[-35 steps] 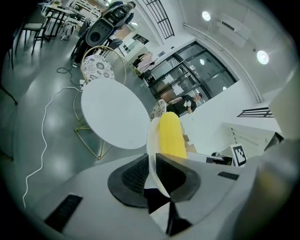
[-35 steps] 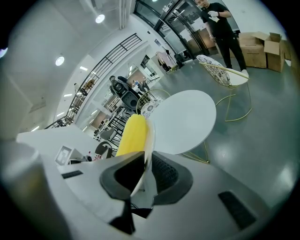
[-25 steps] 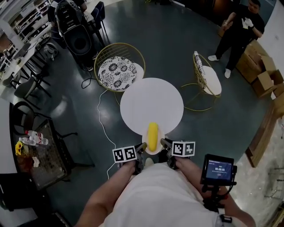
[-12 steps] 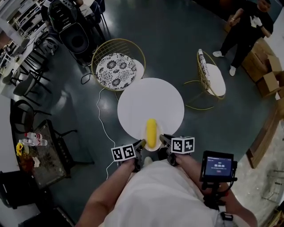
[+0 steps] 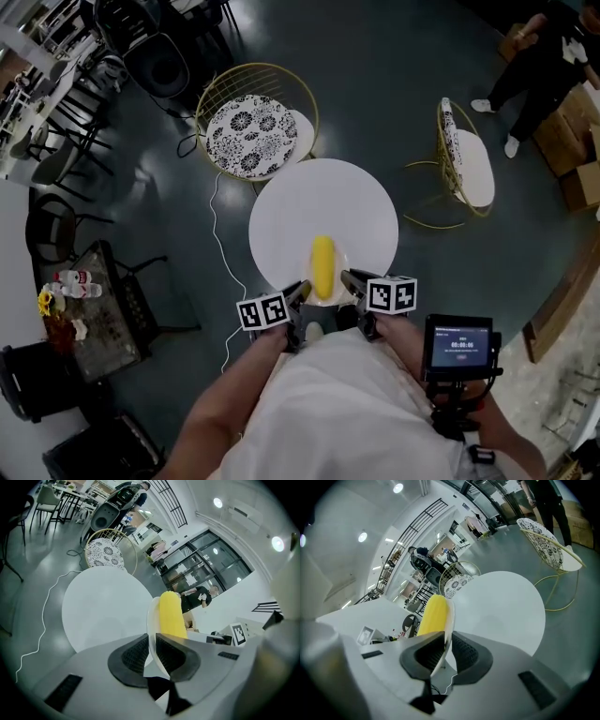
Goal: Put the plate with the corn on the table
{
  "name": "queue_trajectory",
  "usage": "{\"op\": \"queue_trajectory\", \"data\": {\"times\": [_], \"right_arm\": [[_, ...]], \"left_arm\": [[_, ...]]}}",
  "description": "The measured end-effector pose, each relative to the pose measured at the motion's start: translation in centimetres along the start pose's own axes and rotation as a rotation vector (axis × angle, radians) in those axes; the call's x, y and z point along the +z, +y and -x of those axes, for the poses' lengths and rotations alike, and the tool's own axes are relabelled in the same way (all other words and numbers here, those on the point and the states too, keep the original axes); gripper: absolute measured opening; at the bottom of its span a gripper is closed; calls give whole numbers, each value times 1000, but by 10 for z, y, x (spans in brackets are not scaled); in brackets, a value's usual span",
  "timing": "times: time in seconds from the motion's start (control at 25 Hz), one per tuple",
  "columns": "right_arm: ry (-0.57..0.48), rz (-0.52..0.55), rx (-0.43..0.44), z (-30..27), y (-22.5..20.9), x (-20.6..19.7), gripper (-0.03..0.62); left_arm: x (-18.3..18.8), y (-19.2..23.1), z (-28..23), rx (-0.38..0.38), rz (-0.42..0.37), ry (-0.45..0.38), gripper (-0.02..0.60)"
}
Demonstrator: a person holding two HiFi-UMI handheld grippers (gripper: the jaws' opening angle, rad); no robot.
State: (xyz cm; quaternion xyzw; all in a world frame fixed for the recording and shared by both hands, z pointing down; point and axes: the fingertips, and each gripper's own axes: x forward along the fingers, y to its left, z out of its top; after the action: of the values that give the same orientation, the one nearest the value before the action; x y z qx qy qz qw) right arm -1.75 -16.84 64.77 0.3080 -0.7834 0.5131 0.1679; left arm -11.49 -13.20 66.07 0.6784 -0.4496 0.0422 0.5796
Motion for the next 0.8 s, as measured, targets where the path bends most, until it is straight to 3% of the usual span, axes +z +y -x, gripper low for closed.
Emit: {"op": "queue_trajectory", "data": {"times": [0.8], "right_arm": [[119,61,29,-46,-66,68,60]], "left_arm": [[49,14,-78,89,64,-48,52]]}}
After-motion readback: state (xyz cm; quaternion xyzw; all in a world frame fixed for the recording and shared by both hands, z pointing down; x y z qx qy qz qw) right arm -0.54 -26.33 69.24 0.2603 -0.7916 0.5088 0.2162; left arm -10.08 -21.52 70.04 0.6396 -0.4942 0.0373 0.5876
